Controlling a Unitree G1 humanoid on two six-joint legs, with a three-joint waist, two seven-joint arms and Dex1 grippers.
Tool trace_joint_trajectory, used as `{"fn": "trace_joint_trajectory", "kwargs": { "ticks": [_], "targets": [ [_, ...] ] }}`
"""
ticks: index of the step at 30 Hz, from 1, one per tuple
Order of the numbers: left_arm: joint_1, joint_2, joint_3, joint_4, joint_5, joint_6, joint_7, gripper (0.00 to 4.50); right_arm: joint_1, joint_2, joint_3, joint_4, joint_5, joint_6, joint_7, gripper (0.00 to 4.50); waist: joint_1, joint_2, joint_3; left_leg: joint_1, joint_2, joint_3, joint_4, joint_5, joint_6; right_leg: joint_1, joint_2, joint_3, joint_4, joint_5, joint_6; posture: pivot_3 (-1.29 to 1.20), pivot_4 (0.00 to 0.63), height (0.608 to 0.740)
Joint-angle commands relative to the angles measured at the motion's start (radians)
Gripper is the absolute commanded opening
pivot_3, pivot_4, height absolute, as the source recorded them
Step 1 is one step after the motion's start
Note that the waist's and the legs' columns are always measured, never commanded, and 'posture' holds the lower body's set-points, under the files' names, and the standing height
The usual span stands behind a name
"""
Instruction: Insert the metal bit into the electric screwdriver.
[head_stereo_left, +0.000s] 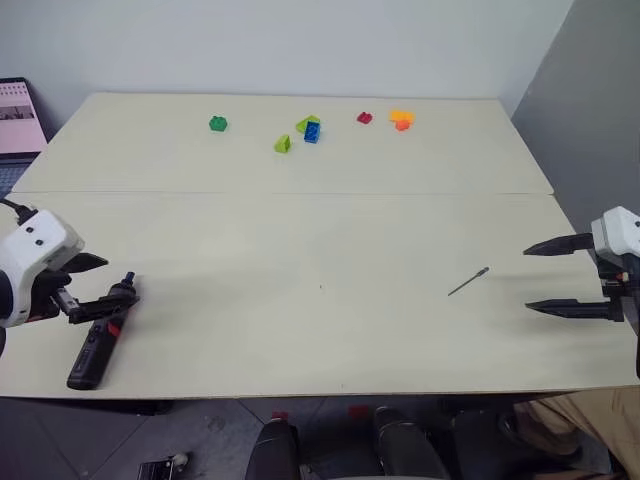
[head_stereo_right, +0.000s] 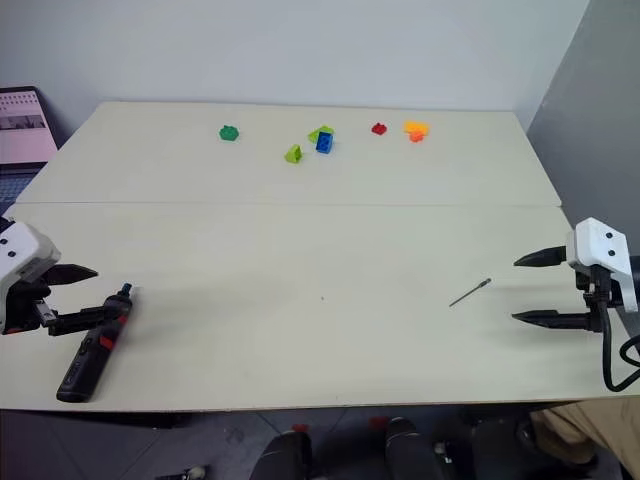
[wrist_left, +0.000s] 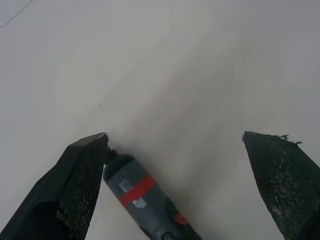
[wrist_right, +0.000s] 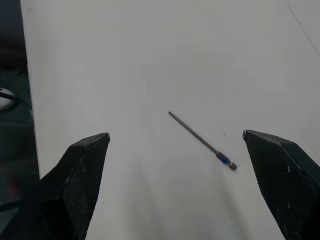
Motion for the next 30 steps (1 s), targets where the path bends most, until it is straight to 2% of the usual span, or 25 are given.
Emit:
{"fn": "trace_joint_trajectory", "kwargs": {
  "ticks": [1, 5, 9, 17, 24, 30],
  "targets": [
    [-0.033, -0.015, 0.027, -0.04, 0.016, 0.193, 0.146, 4.5, -0.051, 0.023, 0.006, -0.029, 0.012, -0.005, -0.005, 4.49, -0.001, 0.0, 0.0, 0.0, 0.0, 0.0, 0.0, 0.0, 0.0, 0.0, 0.0, 0.0, 0.0, 0.0, 0.0, 0.0, 0.15, 0.74],
    [-0.085, -0.051, 0.015, -0.042, 0.004, 0.371, 0.257, 4.5, -0.109, 0.072, 0.023, -0.064, 0.055, 0.033, -0.008, 4.49, -0.002, 0.0, 0.0, 0.0, 0.0, 0.0, 0.0, 0.0, 0.0, 0.0, 0.0, 0.0, 0.0, 0.001, 0.001, 0.0, 0.15, 0.74],
    [-0.134, -0.047, -0.037, -0.002, 0.007, 0.452, 0.292, 4.5, -0.19, 0.15, 0.053, -0.11, 0.11, 0.064, -0.01, 4.49, -0.002, 0.0, 0.0, 0.0, 0.0, -0.002, 0.0, 0.0, 0.0, 0.001, 0.001, -0.001, 0.001, 0.001, 0.001, 0.0, 0.15, 0.74],
    [-0.356, -0.023, -0.237, 0.195, -0.002, 0.55, 0.26, 4.5, -0.333, 0.278, 0.155, -0.144, 0.16, 0.097, 0.046, 4.49, 0.001, 0.0, 0.0, 0.0, 0.0, -0.005, 0.001, 0.0, 0.0, 0.003, 0.001, -0.003, 0.001, 0.002, 0.0, 0.0, 0.15, 0.74],
    [-0.556, -0.057, -0.419, 0.382, 0.048, 0.567, 0.258, 4.5, -0.4, 0.322, 0.218, -0.132, 0.154, 0.104, 0.085, 4.49, 0.001, 0.0, 0.0, -0.002, 0.0, -0.01, 0.001, 0.0, 0.0, 0.003, 0.003, -0.007, 0.001, 0.004, -0.003, 0.0, 0.15, 0.74],
    [-0.656, -0.083, -0.539, 0.487, 0.092, 0.559, 0.238, 4.5, -0.424, 0.347, 0.24, -0.129, 0.152, 0.099, 0.095, 4.49, 0.001, 0.0, 0.0, -0.003, 0.0, -0.013, 0.001, 0.0, 0.0, 0.004, 0.003, -0.009, 0.001, 0.004, -0.003, 0.0, 0.15, 0.74]
  ]
}}
